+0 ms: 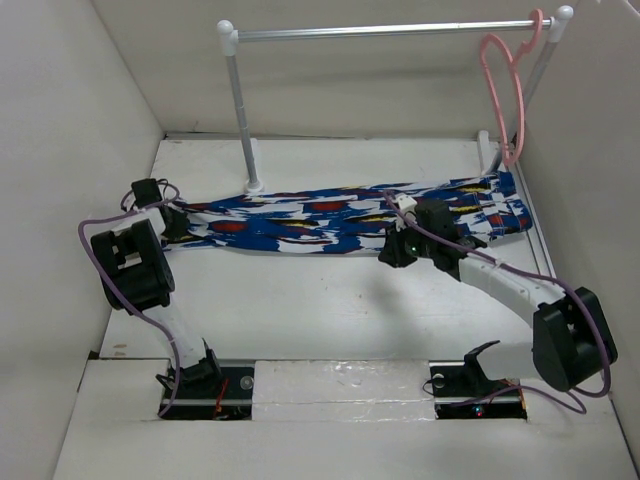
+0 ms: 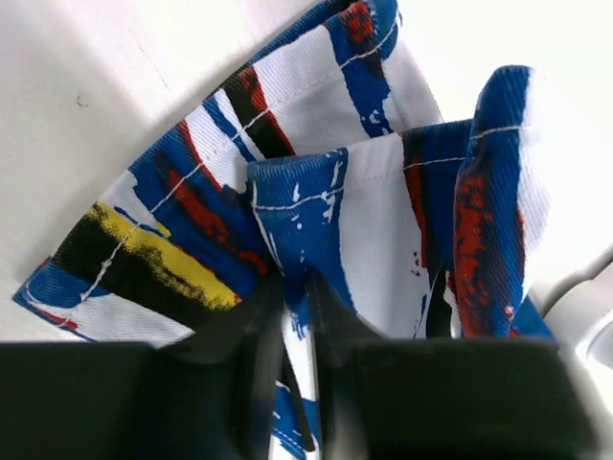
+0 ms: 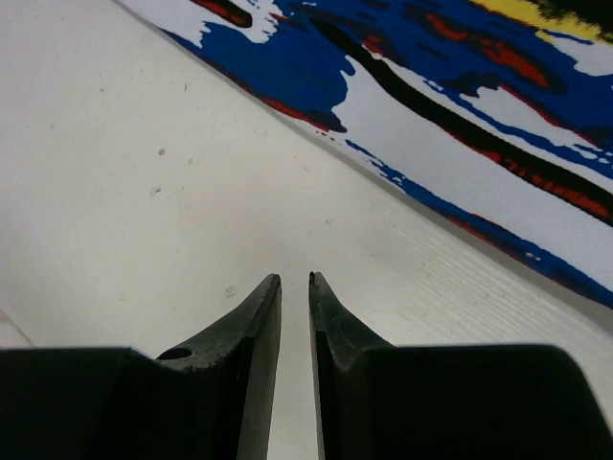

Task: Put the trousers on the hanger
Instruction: Fold the trousers at the center of the board.

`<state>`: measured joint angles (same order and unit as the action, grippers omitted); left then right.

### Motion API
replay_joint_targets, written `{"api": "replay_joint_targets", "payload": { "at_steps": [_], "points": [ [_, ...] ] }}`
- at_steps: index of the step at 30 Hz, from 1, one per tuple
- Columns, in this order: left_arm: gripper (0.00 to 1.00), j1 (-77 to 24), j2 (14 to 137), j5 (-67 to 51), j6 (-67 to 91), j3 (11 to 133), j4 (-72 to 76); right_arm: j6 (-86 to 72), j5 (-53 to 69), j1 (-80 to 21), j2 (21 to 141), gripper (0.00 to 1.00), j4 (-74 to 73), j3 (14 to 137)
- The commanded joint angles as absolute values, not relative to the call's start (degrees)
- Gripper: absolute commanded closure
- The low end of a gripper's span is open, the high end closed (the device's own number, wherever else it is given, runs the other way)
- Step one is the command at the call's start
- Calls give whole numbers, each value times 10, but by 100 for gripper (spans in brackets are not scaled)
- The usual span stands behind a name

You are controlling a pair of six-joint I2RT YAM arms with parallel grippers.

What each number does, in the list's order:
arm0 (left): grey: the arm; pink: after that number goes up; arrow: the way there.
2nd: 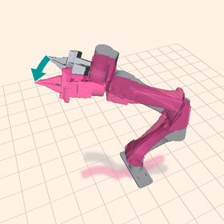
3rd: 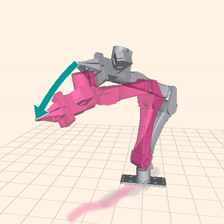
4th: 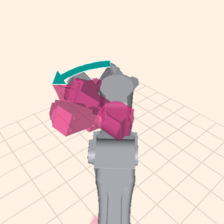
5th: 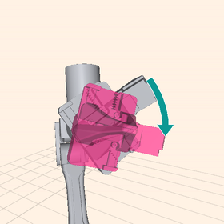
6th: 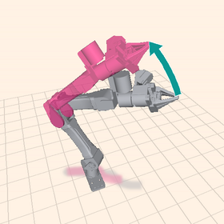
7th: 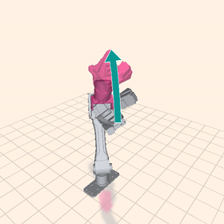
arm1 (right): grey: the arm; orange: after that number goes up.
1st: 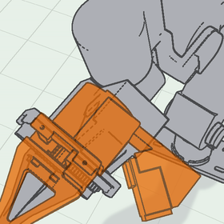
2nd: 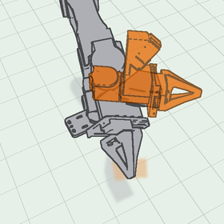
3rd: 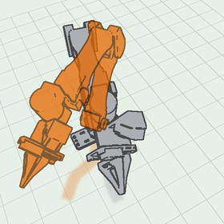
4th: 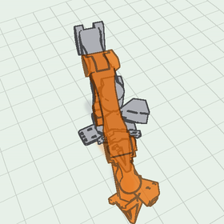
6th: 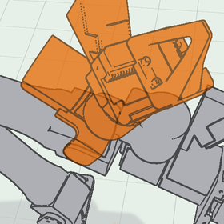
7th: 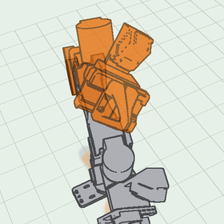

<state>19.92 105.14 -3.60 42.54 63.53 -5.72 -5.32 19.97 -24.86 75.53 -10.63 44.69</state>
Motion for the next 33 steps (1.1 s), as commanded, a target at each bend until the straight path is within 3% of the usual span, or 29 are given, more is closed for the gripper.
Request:
{"api": "replay_joint_targets", "payload": {
  "at_steps": [1,3,14,21,26,27,30,33],
  "points": [
    [95,199,1043,-40,431,651,-43,-40,201,-259,762,77,-91,445],
    [100,199,1035,-27,422,659,-51,-40,204,-265,767,77,-91,447],
    [100,199,890,103,426,607,-111,-18,218,-271,795,77,-84,483],
    [100,199,914,143,442,562,-127,18,247,-253,822,76,-106,512],
    [80,199,909,169,453,544,-137,45,260,-224,818,73,-138,523],
    [73,199,902,174,450,540,-135,48,262,-224,818,72,-143,524],
    [30,199,876,190,452,529,-133,58,259,-201,814,60,-163,524],
    [18,205,879,181,455,529,-140,61,261,-169,811,47,-177,513]
  ]
}}
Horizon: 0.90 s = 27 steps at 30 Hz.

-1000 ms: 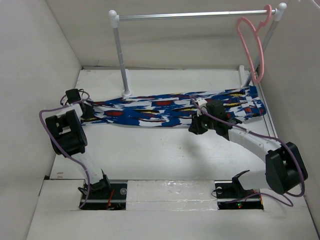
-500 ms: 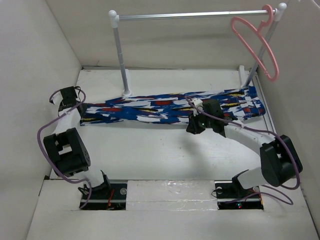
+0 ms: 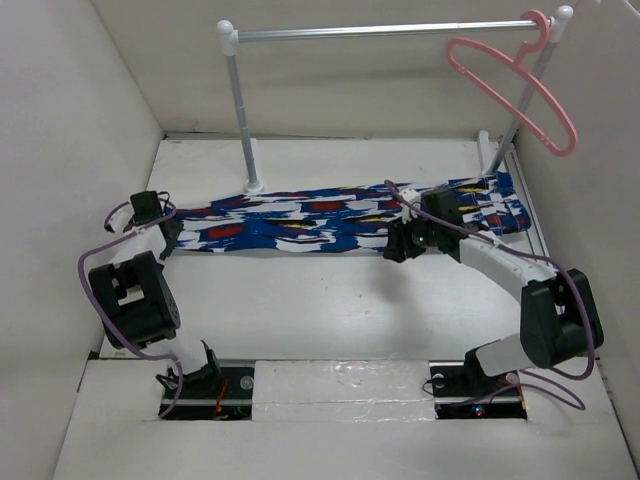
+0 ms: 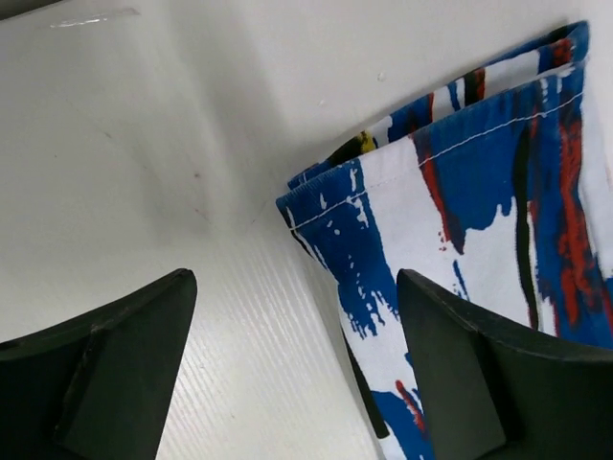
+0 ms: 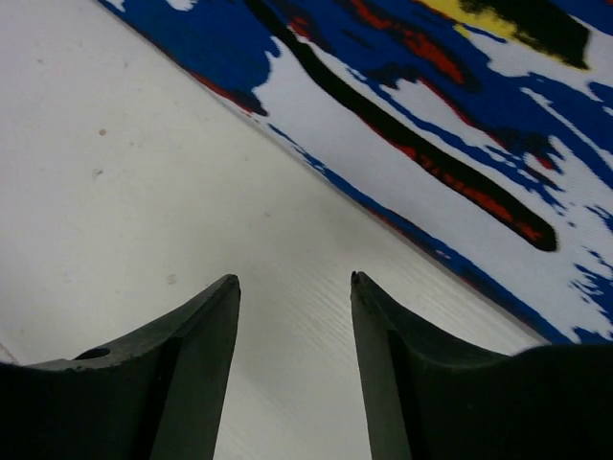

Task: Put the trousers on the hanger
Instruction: Fold the trousers at the center of the board.

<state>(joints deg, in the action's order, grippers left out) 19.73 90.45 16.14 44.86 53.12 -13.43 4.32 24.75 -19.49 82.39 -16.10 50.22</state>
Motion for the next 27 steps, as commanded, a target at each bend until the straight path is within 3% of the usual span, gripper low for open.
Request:
{"api": "replay_joint_targets", "payload": {
  "at_steps": [1,5,13,17,19,22,24,25,26,27],
  "points": [
    [17,205,886,174,456,530,-141,58,264,-157,811,44,-181,509],
    [16,205,913,127,455,526,-137,29,281,-83,817,30,-171,472],
    [18,205,961,74,468,511,-110,-148,327,74,813,13,-9,393],
    [34,205,978,80,472,527,-105,-217,308,96,824,6,55,379],
    [55,205,988,83,470,533,-110,-250,289,101,836,6,94,372],
    [86,205,989,95,461,540,-110,-292,260,101,865,16,146,364],
    [100,205,990,110,452,546,-112,-317,245,101,881,42,186,349],
    [100,205,994,118,441,549,-119,-323,238,101,882,59,192,343],
    [100,205,998,143,440,564,-130,-327,234,106,881,85,199,325],
    [100,205,1003,157,440,564,-141,-326,233,106,872,92,206,318]
  ]
}}
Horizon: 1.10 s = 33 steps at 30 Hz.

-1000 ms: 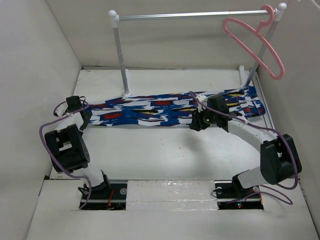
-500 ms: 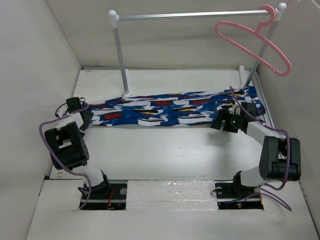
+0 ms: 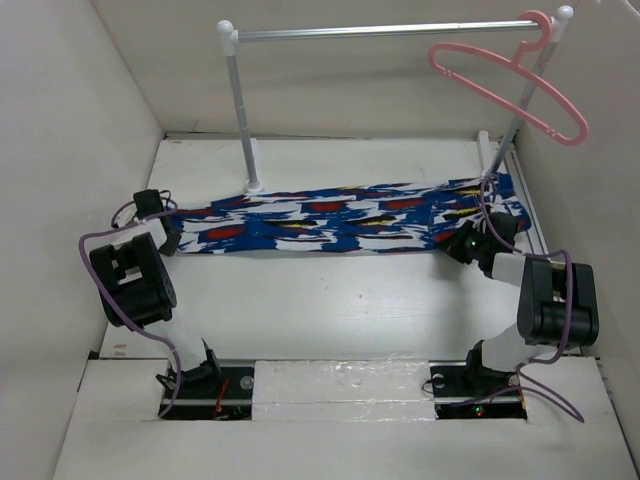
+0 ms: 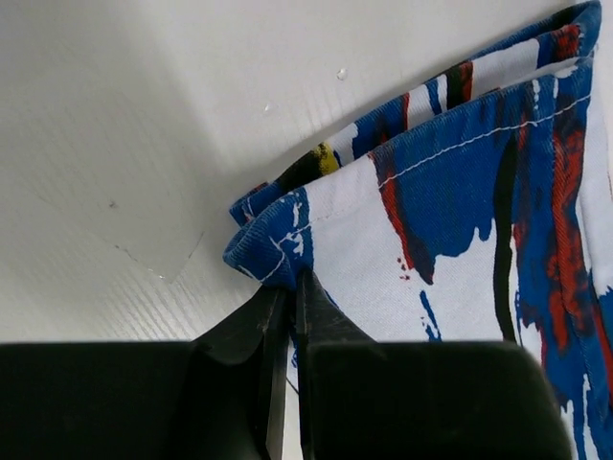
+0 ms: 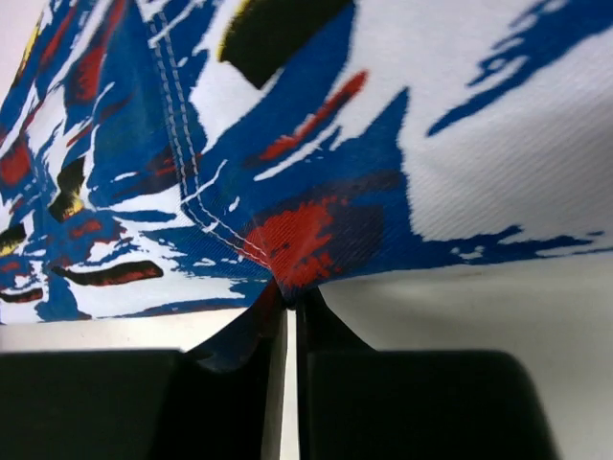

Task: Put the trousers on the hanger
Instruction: Fold the trousers at the center of the board.

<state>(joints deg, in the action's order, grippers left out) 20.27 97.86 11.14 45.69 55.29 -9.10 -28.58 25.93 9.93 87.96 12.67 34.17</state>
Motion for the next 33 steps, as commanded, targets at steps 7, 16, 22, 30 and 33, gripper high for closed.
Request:
{"api": "replay_joint_targets", "payload": {
  "at_steps": [7,16,22,30,33],
  "points": [
    [100,205,989,274,406,572,-183,-223,234,132,709,100,49,250],
    [100,231,920,351,446,505,-257,-113,258,150,456,90,-245,189],
    [71,259,847,241,432,519,-250,-64,308,170,490,19,-281,254],
    [41,77,764,154,405,579,-208,-74,308,285,578,6,-279,375],
    [42,-55,742,146,396,579,-193,-125,364,357,627,5,-205,355]
  ]
}}
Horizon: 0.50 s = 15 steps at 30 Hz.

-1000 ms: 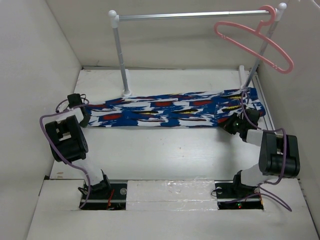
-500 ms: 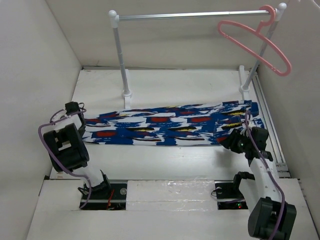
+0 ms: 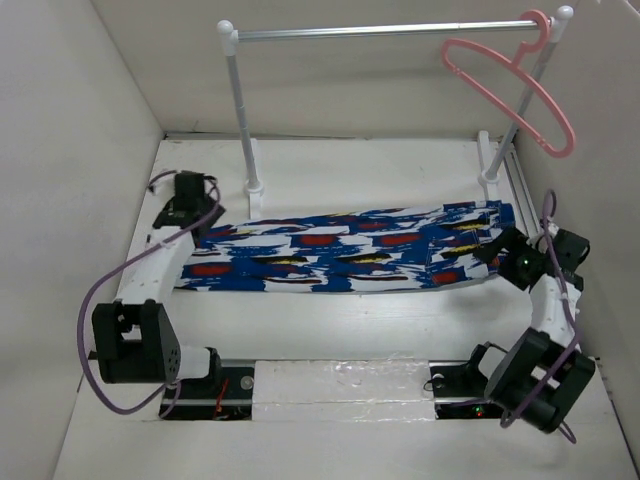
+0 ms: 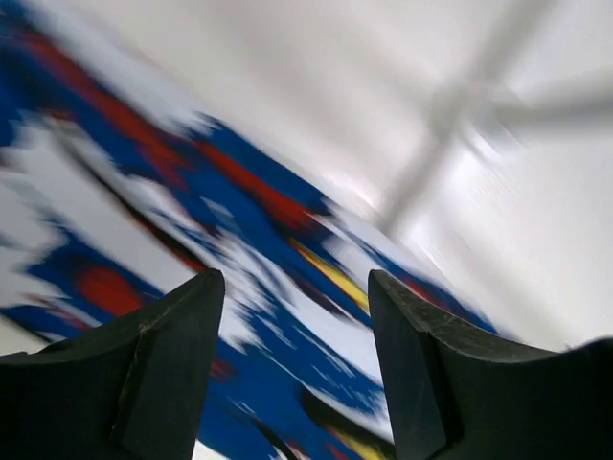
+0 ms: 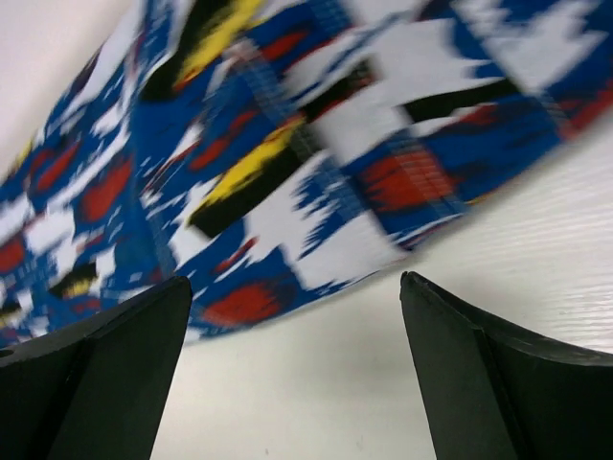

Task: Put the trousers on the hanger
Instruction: Fold the trousers at the center of the board.

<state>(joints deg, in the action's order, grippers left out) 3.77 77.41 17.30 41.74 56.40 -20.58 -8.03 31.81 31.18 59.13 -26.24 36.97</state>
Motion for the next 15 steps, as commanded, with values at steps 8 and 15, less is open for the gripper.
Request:
{"api": "replay_joint_targets", "payload": {
  "at_steps": [8,15],
  "points": [
    [47,-327,760,119,422,537,-119,-191,360,460,728,1,-63,337],
    [49,-376,801,127,435,518,-89,-242,282,458,775,1,16,320]
  ]
}}
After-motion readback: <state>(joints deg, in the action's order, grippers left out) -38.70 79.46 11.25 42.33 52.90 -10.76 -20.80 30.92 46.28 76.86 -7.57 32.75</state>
